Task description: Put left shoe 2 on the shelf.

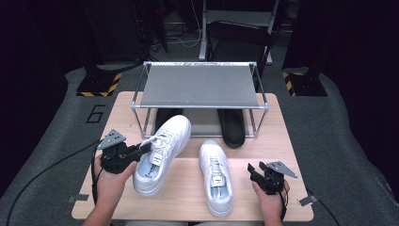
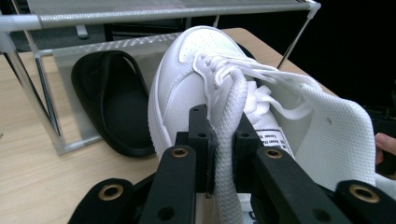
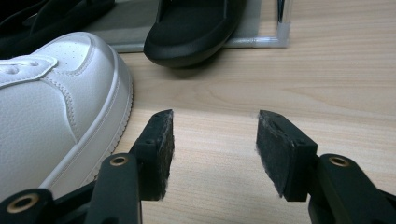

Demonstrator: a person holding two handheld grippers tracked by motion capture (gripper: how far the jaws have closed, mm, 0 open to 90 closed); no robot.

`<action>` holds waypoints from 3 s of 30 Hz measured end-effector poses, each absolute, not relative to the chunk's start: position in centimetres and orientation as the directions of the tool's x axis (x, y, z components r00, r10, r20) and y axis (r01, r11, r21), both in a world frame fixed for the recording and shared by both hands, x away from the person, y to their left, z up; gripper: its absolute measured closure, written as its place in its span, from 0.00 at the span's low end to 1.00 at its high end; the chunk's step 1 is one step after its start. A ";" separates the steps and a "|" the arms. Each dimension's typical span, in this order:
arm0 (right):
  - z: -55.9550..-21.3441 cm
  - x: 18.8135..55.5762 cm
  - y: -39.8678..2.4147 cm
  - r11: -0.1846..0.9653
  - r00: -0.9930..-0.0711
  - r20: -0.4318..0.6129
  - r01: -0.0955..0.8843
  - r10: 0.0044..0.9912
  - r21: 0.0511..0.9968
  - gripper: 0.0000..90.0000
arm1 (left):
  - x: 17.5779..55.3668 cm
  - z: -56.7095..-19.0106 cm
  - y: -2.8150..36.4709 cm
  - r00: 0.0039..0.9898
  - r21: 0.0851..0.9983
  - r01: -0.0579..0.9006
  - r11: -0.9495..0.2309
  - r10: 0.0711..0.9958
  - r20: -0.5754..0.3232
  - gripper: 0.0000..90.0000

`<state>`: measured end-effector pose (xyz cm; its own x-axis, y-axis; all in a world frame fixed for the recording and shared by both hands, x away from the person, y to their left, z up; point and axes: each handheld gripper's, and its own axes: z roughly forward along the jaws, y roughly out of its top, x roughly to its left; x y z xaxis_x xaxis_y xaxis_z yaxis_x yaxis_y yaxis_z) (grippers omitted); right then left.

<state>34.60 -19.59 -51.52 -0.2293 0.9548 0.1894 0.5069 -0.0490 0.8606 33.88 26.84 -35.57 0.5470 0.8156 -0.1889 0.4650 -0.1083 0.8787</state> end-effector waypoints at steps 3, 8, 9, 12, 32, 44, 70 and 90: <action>-51.5 34.6 -19.6 -0.048 -0.229 0.188 0.506 0.955 0.861 0.51 | 34.1 -35.0 26.9 0.551 0.877 0.468 -0.108 0.811 -0.194 0.92; -51.5 34.6 -19.7 -0.051 -0.226 0.189 0.504 0.956 0.862 0.51 | 34.3 -34.3 26.9 0.560 0.876 0.469 -0.109 0.804 -0.199 0.92; -51.5 34.6 -19.7 -0.051 -0.226 0.189 0.504 0.956 0.862 0.51 | 34.3 -34.2 26.9 0.560 0.877 0.469 -0.108 0.804 -0.200 0.92; -51.6 34.6 -19.7 -0.052 -0.225 0.191 0.507 0.956 0.860 0.51 | 34.4 -33.6 27.1 0.569 0.876 0.469 -0.116 0.798 -0.199 0.92; -51.7 34.7 -19.7 -0.053 -0.223 0.192 0.514 0.956 0.856 0.51 | 35.3 -29.7 28.7 0.575 0.888 0.446 -0.107 0.795 -0.193 0.92; -51.8 34.7 -19.7 -0.059 -0.218 0.198 0.519 0.956 0.853 0.51 | 37.0 -28.4 29.3 0.550 0.893 0.442 -0.082 0.812 -0.197 0.92; -51.9 34.7 -19.8 -0.064 -0.215 0.203 0.521 0.955 0.851 0.51 | 43.9 -28.0 29.6 0.470 0.883 0.469 0.001 0.846 -0.251 0.92; -51.9 34.5 -19.8 -0.072 -0.218 0.211 0.513 0.953 0.856 0.51 | 48.1 -28.2 28.9 0.419 0.887 0.460 0.029 0.874 -0.246 0.92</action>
<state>34.55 -19.82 -51.86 -0.2181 0.9528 0.2112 0.5127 -0.0723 0.8555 48.06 28.93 -28.24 0.4188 0.8742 -0.2456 0.4603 0.0287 0.8873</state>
